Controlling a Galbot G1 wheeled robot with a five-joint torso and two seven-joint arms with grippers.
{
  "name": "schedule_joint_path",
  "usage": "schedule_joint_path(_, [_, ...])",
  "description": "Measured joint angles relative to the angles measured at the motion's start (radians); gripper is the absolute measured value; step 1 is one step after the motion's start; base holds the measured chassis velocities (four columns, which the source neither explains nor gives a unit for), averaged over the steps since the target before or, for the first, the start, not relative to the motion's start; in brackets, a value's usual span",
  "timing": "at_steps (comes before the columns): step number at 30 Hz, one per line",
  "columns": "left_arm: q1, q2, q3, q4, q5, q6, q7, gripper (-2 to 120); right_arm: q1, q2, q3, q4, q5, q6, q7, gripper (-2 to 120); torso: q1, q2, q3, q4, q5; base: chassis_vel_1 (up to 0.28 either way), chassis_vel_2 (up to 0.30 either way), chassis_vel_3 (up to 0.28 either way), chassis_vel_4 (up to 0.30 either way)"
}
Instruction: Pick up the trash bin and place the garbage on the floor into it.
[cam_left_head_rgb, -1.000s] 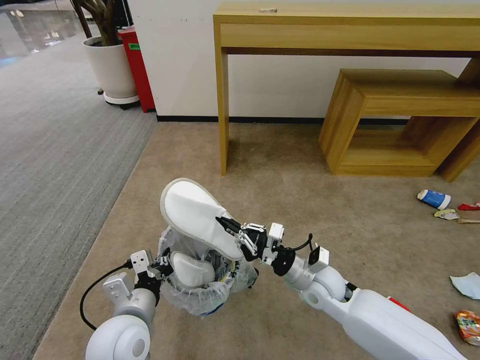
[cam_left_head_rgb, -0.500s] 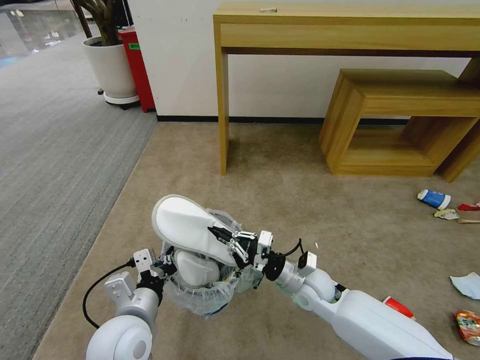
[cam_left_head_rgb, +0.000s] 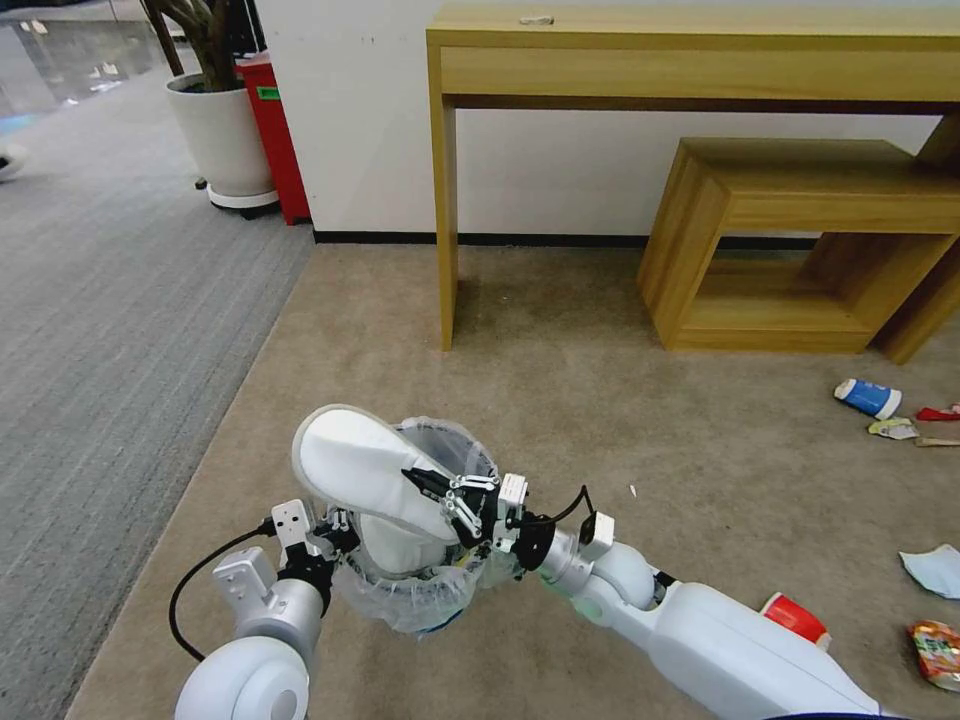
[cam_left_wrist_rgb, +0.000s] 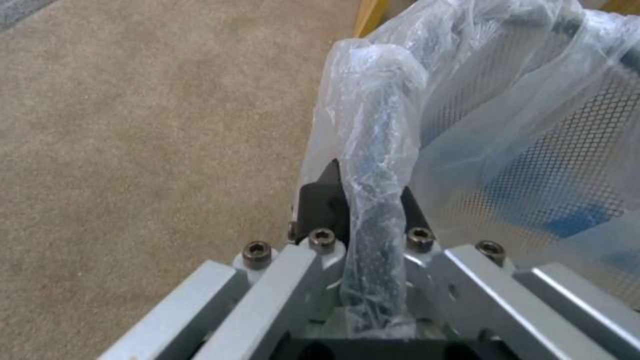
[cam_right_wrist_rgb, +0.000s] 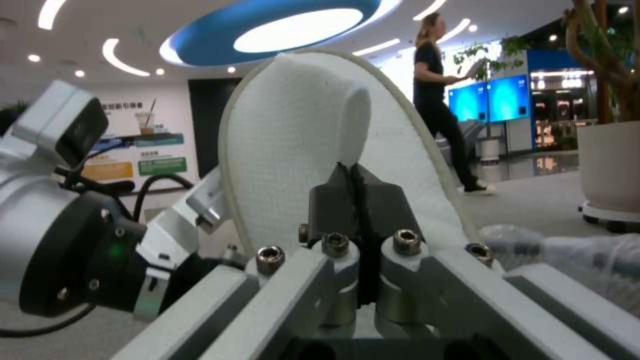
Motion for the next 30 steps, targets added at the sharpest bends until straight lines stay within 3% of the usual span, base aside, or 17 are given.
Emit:
schedule_joint_path(13, [0.006, 0.009, -0.018, -0.012, -0.008, -0.003, 0.004, 2, -0.023, -0.028, 0.022, -0.015, -0.038, 0.007, -0.002, 2, 0.0, 0.0, 0.0, 0.0, 0.0001, 0.0, 0.0, 0.0, 0.0])
schedule_joint_path(20, [0.003, 0.014, -0.024, -0.012, -0.015, -0.004, -0.001, 2, -0.045, -0.062, 0.069, -0.009, -0.05, 0.01, -0.011, 25, 0.0, 0.0, 0.0, -0.0001, 0.0001, 0.0, 0.0, 0.0, 0.0])
schedule_joint_path(24, [0.004, 0.011, -0.02, -0.003, -0.013, -0.004, 0.0, 2, -0.059, -0.068, 0.091, 0.008, -0.055, 0.011, -0.01, 45, 0.0, 0.0, 0.0, 0.0, 0.0001, 0.0, 0.0, 0.0, 0.0])
schedule_joint_path(30, [0.004, 0.013, -0.023, 0.011, -0.011, -0.006, 0.0, 2, -0.068, -0.071, 0.116, 0.047, -0.055, 0.009, 0.03, 61, 0.0, 0.0, 0.0, 0.0, 0.0001, 0.0, 0.0, 0.0, 0.0])
